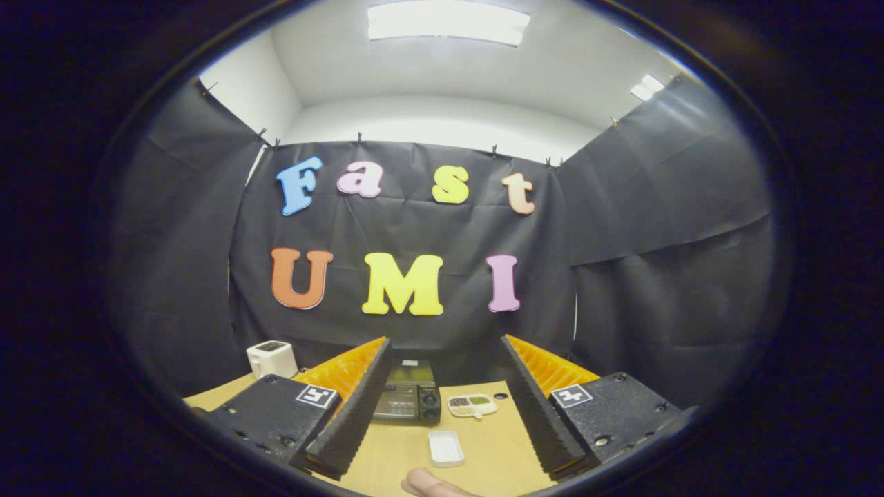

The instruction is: Open the toaster oven, put the food inside, and close the toaster oven door.

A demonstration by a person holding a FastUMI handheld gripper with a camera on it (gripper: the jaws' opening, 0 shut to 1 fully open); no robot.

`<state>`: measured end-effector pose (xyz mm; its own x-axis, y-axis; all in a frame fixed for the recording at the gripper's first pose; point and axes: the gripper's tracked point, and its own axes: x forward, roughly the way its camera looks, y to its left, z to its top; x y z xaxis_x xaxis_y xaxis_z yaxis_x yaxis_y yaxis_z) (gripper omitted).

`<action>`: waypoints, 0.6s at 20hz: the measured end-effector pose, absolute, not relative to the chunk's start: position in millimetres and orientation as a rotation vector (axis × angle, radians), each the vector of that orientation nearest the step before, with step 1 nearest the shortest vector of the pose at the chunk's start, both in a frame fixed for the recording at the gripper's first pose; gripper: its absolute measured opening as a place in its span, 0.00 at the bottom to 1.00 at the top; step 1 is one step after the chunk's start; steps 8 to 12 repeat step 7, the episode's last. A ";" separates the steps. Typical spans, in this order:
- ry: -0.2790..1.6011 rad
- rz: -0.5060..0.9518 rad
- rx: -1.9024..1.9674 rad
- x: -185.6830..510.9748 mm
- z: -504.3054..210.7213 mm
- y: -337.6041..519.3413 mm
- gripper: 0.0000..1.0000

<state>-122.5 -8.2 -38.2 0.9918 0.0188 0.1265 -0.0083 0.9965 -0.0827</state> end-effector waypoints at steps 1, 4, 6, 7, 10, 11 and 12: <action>-0.118 0.030 -0.099 -123.3 -45.9 -1.9 0.98; -0.098 0.081 -0.104 -127.0 -56.4 18.2 0.98; -0.102 0.101 -0.116 -129.9 -57.8 24.3 0.98; -0.104 0.105 -0.120 -131.3 -58.4 25.1 0.99; -0.104 0.105 -0.120 -131.3 -58.4 25.1 0.99; -0.104 0.105 -0.120 -131.3 -58.4 25.1 0.99; -0.104 0.105 -0.120 -131.3 -58.4 25.1 0.99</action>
